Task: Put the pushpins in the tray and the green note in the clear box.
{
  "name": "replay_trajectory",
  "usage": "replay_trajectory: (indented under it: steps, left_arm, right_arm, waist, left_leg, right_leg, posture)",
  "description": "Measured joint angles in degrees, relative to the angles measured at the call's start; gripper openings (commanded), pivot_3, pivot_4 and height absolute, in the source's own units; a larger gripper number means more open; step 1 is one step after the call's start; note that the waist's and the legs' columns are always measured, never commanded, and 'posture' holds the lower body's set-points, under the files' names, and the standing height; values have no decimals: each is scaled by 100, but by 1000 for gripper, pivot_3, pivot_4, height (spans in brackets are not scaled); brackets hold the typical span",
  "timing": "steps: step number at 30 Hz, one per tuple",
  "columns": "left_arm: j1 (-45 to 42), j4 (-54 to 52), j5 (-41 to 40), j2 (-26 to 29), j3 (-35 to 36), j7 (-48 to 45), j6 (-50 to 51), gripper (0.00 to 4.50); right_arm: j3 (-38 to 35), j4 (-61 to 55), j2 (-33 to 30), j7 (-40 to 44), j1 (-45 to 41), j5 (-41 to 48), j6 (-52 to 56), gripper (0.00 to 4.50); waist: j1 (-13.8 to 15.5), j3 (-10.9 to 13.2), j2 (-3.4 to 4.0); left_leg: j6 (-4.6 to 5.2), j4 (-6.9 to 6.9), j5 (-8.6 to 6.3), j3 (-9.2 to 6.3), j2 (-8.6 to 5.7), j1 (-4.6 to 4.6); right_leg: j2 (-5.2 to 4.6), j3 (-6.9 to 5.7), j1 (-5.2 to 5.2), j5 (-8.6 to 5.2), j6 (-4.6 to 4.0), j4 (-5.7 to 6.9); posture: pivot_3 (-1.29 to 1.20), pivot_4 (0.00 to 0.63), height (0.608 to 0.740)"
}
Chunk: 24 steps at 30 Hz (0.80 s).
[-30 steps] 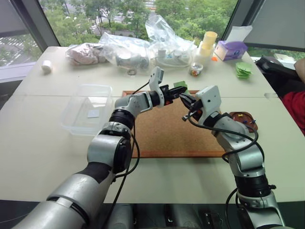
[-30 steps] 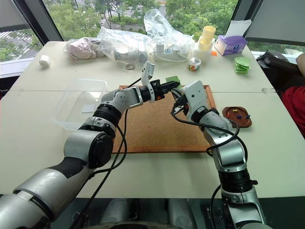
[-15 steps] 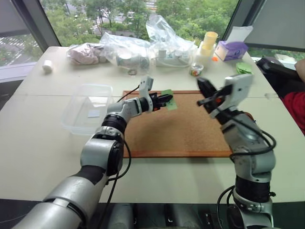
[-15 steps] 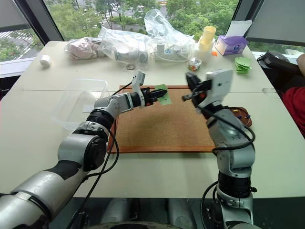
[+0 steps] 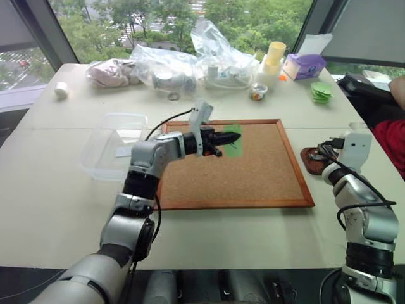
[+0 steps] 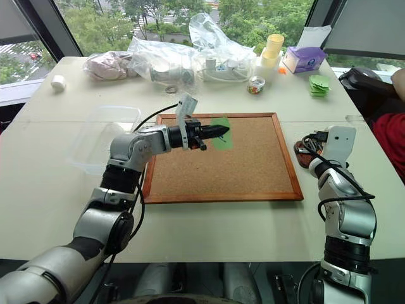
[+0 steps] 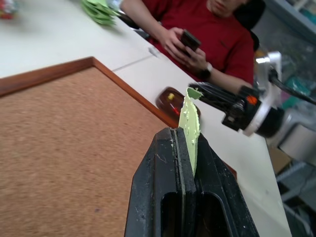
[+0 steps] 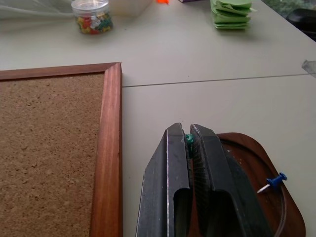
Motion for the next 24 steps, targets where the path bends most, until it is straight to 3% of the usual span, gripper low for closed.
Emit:
replay_trajectory:
  steps: [12,15,22,24]
  left_arm:
    - [398,-559,134,214,-788,-19,-24,22]
    - [398,-560,134,206,-823,4,-25,0]
    - [397,-560,129,265,-819,52,-22,0]
    - [397,-559,128,288,-814,89,-22,0]
  right_arm:
    - [34,804,-149,73,-140,-165,-109,0]
    - [25,925,-148,85,-229,-120,-128,1034]
    - [15,1046,-149,84,-268,-120,-229,4445]
    - [1,1056,-149,64,-268,-117,-271,4479]
  waist:
    - [17,-1,1]
    - [19,-1,1]
    - [16,-1,1]
    - [18,-1,1]
  left_leg:
    - [0,-4,0,1,-2,25]
    - [1,-4,0,0,-1,25]
    - [1,-4,0,-1,-1,25]
    - [1,-4,0,0,-1,25]
  right_leg:
    - [0,3,24,0,0,-2]
    - [1,3,24,0,0,-2]
    - [0,4,24,-1,0,-2]
    - [0,4,24,0,0,-2]
  posture:
    - [0,150,738]
    - [0,150,738]
    - [0,150,738]
    - [0,150,738]
